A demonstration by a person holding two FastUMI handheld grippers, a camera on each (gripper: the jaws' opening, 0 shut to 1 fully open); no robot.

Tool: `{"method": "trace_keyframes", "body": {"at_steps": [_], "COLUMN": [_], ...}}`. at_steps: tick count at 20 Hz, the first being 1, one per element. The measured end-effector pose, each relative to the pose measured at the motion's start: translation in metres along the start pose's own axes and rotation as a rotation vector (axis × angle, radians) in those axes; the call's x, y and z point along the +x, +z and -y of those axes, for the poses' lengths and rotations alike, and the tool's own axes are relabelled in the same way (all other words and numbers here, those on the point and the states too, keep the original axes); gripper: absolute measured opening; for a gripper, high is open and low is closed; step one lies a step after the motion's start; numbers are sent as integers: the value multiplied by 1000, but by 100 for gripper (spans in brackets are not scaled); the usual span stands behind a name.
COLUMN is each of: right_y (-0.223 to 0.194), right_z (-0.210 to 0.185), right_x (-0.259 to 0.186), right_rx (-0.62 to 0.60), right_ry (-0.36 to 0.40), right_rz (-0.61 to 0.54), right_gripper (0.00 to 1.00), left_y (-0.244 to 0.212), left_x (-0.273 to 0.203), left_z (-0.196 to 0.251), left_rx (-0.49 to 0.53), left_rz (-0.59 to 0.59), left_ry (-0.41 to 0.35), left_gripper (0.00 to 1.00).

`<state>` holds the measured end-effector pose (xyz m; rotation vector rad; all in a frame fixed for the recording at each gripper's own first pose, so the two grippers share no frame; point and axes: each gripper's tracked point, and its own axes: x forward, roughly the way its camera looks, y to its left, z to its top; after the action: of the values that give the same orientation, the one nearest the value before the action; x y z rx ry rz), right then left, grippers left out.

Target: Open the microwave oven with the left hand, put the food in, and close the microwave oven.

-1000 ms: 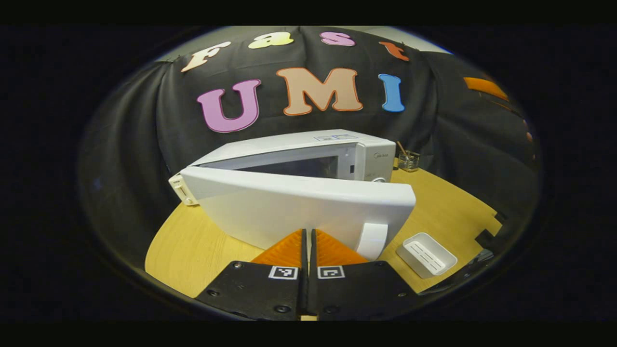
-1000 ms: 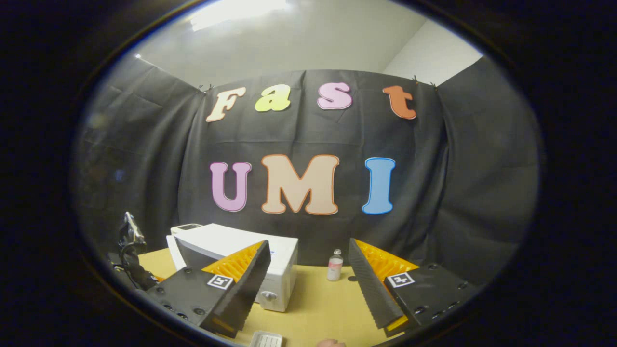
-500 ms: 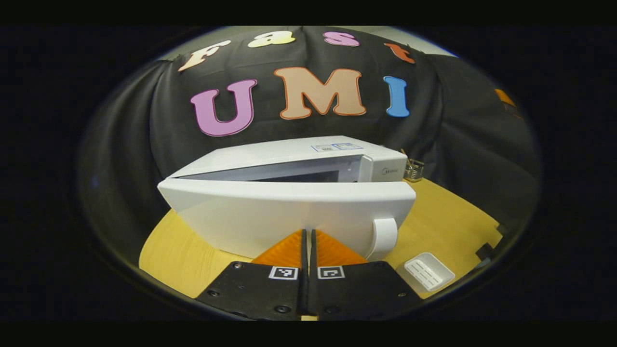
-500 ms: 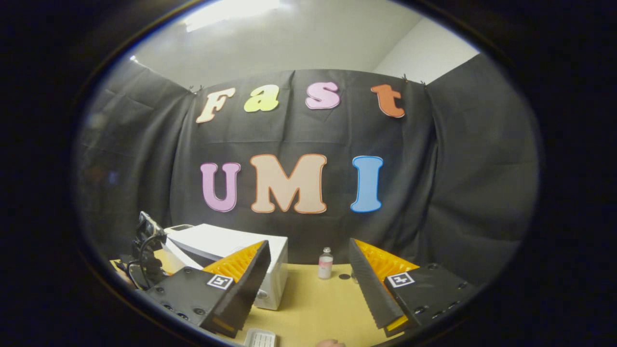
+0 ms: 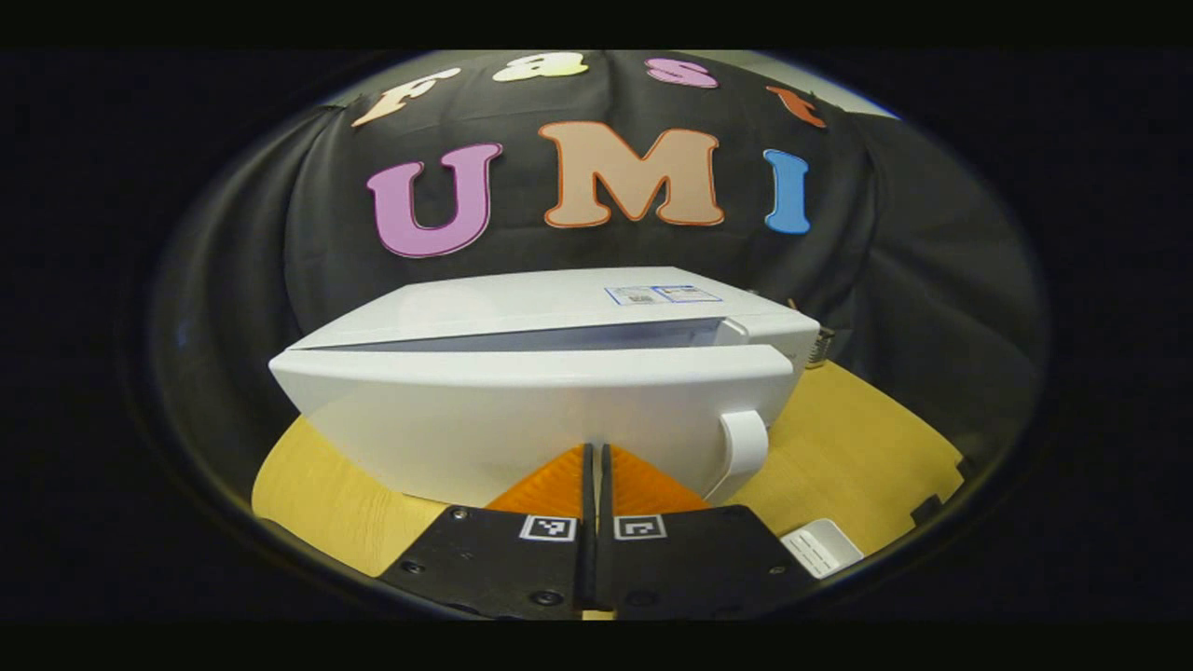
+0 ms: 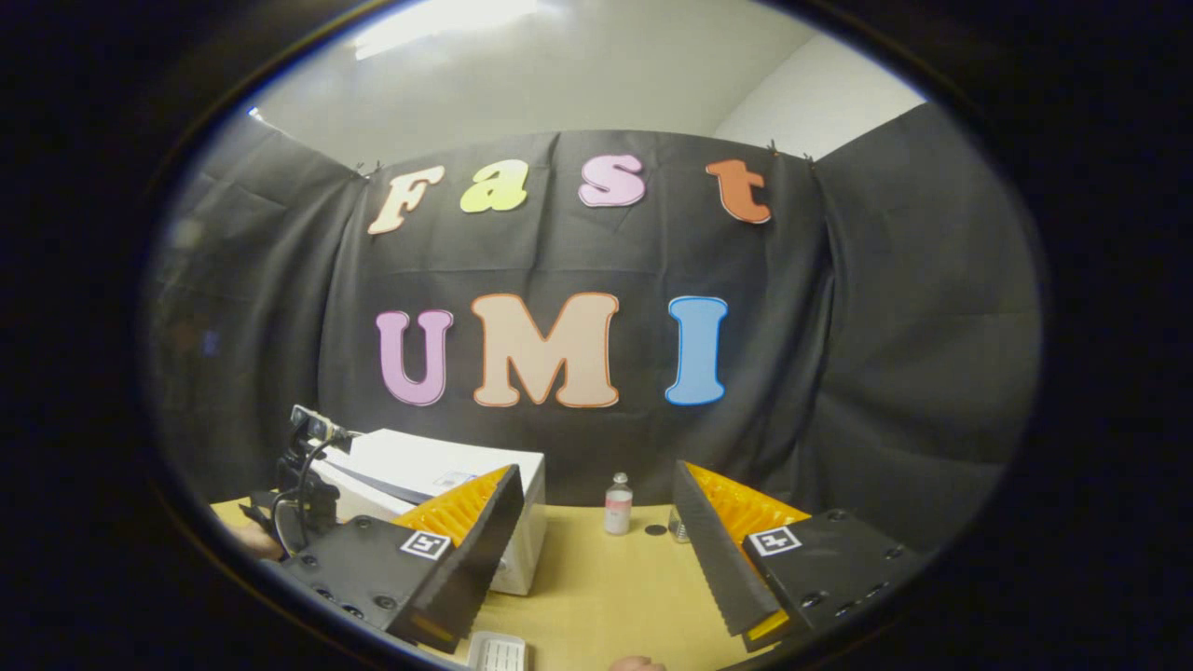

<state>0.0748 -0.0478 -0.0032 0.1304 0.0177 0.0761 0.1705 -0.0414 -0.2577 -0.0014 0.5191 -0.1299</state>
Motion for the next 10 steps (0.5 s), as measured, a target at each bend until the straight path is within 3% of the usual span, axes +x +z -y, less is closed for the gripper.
{"method": "trace_keyframes", "body": {"at_steps": [10], "right_y": [-2], "right_z": [18], "right_x": [6], "right_rx": [22], "right_ry": [-41], "right_rz": [0], "right_gripper": [96], "left_y": [13], "left_x": [19], "left_z": [-2], "left_rx": [-35], "left_rz": [14], "left_ry": [6], "left_gripper": [1]}}
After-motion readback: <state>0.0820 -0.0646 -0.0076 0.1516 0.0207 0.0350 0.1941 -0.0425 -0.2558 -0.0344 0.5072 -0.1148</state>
